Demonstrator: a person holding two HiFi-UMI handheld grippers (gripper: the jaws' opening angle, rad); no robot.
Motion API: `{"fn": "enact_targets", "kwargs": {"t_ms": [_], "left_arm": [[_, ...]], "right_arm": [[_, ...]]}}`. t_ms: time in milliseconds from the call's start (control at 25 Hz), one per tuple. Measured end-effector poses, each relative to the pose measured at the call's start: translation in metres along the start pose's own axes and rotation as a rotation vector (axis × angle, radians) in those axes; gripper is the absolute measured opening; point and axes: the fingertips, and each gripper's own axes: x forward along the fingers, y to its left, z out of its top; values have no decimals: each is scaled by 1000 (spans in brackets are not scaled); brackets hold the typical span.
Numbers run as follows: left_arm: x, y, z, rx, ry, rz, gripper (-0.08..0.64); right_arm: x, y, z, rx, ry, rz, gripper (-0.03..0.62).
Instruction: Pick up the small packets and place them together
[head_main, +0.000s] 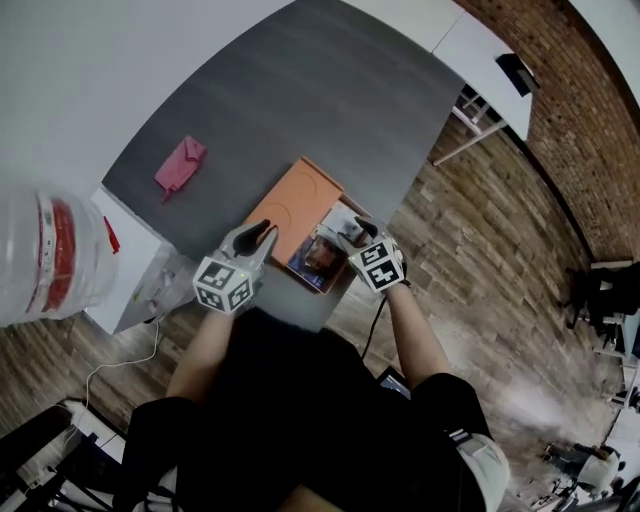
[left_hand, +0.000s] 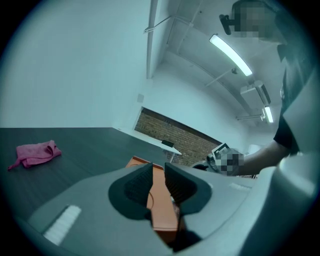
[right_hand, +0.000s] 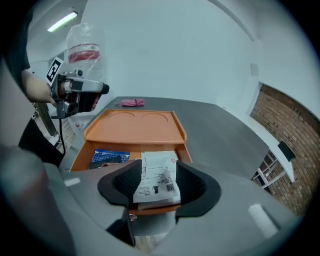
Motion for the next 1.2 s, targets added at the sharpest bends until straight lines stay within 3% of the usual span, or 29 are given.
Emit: {"fn": "enact_targets", "kwargs": {"t_ms": [320,840,1040,1200], "left_arm": [[-9,10,-6,-32,9,11,75],[-18,18,-13,-62,22,31,75],[-19,19,-13,-58,20,38,75],[-18,17,-11,-49,21,40,75]], "right_arm": [[39,5,-15,-34,206,62,282],[52,10,-37,-73,395,120,277],[49,7,-32,-90,368,102,217],[43,7,-28,-83,344,100,215]]}}
